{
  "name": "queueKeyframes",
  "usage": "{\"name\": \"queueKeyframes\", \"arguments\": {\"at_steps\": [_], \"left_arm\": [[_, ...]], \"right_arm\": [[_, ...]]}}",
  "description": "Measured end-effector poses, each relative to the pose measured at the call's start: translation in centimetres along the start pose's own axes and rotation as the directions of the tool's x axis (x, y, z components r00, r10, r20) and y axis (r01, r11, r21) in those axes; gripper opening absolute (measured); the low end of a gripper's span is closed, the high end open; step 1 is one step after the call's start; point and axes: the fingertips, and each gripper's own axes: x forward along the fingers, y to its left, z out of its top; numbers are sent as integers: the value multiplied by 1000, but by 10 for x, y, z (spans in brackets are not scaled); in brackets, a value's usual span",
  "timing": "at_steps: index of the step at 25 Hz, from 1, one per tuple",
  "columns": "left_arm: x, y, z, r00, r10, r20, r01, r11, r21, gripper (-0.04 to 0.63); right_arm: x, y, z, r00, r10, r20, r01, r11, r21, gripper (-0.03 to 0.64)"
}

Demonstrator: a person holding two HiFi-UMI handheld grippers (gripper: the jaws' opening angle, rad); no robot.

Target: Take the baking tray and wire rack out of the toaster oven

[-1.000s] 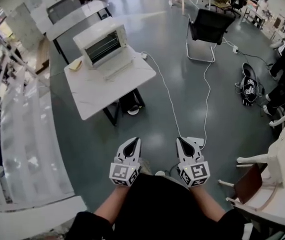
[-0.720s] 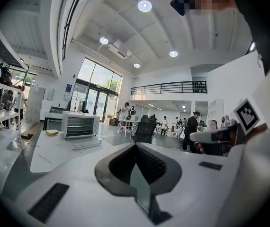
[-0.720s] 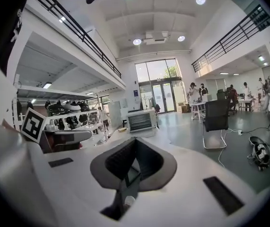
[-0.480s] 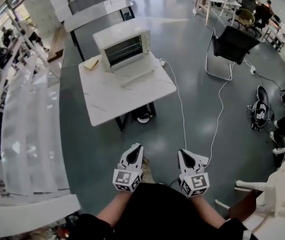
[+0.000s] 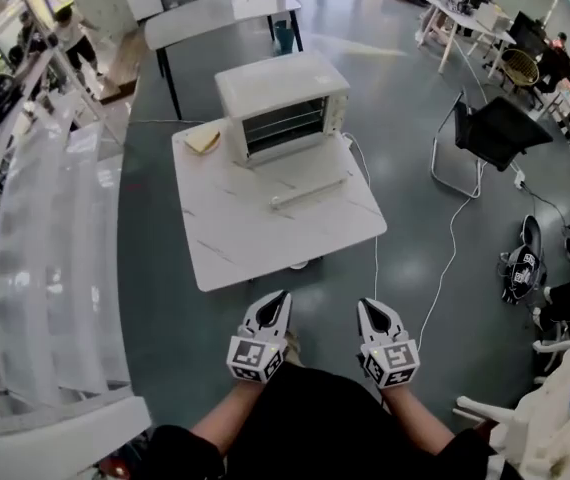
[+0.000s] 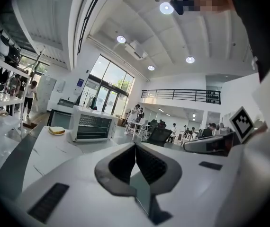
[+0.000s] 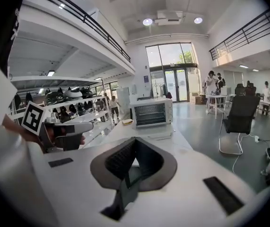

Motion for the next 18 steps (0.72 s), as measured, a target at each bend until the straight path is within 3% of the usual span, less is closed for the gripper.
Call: {"name": "queueKeyframes", "arguments": {"at_steps": [5, 9, 13, 18], "left_arm": [[41, 76, 42, 1000, 9, 25, -8, 1000, -28, 20], [70, 116, 67, 999, -7, 48, 12, 995, -95, 20], [94, 130, 72, 999, -28, 29, 29, 999, -38, 20], [114, 133, 71, 997, -74, 17, 76, 983, -168, 20]], "right_arm": [[81, 4, 45, 1000, 8, -7, -8, 1000, -25, 21], [130, 7, 74, 1000, 11, -19, -12, 999, -46, 22], [161, 9, 95, 1000, 11, -15, -12, 998, -59, 23], [189, 6, 106, 1000, 21, -23, -22, 998, -61, 21]]}}
